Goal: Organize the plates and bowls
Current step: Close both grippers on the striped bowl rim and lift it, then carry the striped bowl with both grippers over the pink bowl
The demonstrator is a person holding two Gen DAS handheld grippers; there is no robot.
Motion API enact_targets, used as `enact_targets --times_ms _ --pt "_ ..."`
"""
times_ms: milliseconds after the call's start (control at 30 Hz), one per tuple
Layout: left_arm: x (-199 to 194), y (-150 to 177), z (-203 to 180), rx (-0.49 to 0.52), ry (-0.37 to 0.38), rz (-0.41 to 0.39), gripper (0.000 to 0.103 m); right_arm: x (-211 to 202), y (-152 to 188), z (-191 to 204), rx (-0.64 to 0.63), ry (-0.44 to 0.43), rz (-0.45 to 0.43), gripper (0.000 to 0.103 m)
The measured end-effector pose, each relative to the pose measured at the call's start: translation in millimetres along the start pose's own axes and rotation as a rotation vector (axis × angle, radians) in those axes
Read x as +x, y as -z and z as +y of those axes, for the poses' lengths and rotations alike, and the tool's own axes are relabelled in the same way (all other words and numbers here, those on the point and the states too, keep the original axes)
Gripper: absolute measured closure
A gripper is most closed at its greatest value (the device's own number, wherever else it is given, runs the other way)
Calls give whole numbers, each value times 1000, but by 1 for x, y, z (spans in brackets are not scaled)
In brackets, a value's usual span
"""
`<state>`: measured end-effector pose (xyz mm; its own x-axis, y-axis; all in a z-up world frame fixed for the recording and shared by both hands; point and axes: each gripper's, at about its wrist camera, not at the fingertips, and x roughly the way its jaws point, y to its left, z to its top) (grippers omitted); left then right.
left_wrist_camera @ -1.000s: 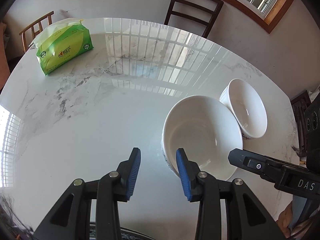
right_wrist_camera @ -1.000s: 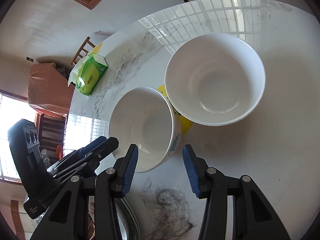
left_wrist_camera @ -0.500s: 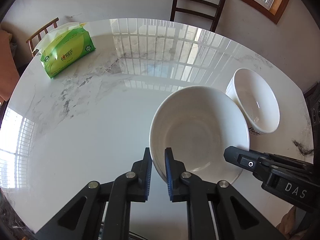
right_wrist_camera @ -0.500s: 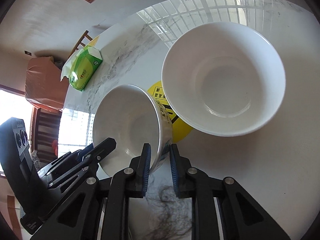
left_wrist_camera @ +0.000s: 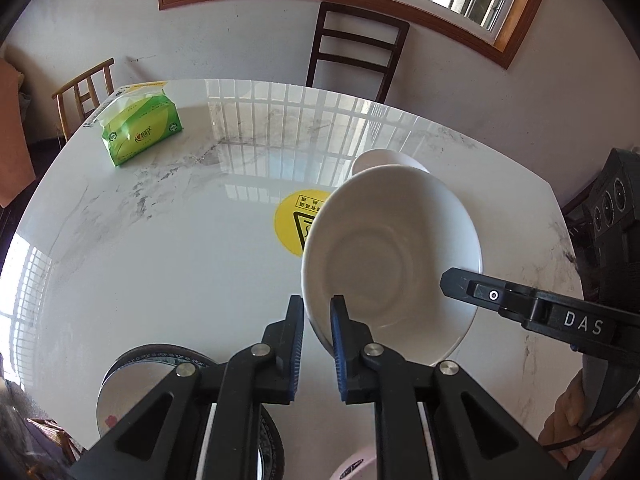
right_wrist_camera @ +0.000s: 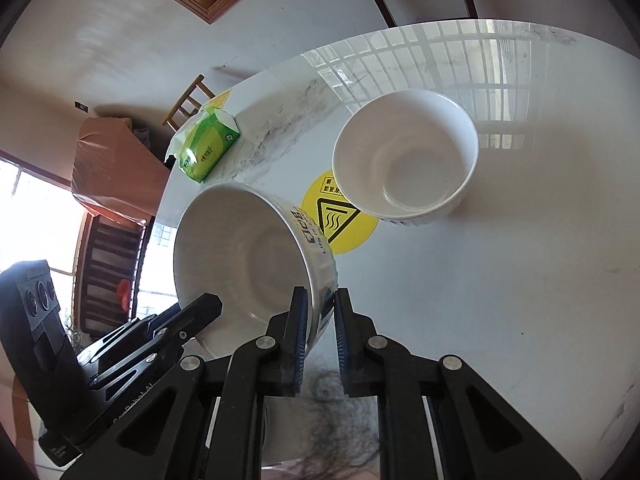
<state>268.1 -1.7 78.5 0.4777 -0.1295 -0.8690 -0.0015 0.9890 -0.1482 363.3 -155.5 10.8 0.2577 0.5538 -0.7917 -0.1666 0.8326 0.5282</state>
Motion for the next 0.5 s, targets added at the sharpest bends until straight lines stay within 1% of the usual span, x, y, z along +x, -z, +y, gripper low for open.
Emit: enact_targets --times_ms 233,367,500 --pt "-57 41 -47 68 -2 -89 89 -66 42 -3 -33 -6 -57 90" --pt "-82 71 -62 93 -3 -130 90 -90 70 -10 -25 -22 -70 90" --pt "-99 101 -69 98 6 -139 90 -103 103 -13 -24 -39 -70 90"
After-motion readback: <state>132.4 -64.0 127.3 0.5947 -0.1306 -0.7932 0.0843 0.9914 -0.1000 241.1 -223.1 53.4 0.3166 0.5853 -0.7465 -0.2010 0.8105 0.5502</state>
